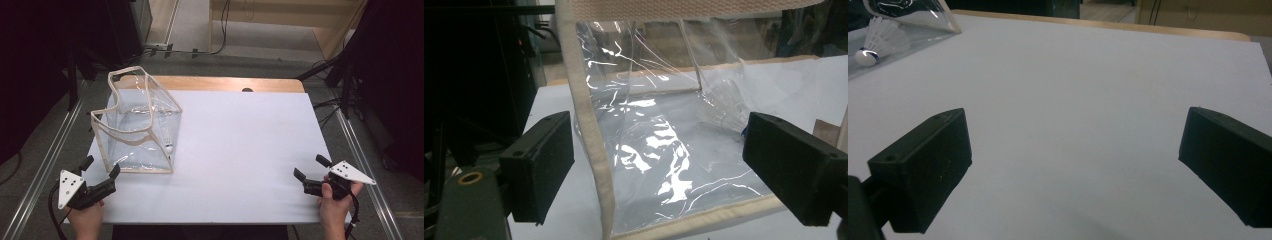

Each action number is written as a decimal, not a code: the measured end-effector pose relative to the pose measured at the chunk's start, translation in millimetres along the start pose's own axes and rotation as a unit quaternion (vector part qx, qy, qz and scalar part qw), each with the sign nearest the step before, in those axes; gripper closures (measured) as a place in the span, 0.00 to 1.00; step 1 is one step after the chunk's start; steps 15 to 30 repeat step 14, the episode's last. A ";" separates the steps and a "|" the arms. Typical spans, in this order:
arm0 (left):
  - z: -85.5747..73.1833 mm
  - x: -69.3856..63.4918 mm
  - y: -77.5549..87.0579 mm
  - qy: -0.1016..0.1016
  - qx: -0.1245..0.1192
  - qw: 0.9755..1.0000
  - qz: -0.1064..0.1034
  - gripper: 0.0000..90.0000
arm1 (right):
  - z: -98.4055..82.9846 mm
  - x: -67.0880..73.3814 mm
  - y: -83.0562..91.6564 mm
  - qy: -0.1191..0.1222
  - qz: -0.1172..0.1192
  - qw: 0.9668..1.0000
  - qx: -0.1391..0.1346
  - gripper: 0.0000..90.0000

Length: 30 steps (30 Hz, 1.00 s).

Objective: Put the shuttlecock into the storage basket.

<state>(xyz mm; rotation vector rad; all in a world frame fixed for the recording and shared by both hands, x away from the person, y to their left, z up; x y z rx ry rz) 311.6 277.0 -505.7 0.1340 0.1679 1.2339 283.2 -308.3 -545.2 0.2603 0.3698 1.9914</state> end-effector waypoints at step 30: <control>0.1 0.0 -0.1 0.001 -0.001 1.000 0.000 0.15 | -2.0 -8.1 3.3 -0.019 0.002 1.000 -0.015 0.00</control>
Point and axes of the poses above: each handheld gripper's, and its own axes: y roughly backward along the jaws, z roughly out of its top, x roughly to its left, the point moved 10 cm from there along -y, roughly forward along the jaws, and after that the axes turned 6 degrees about y, right-handed, at the moved point
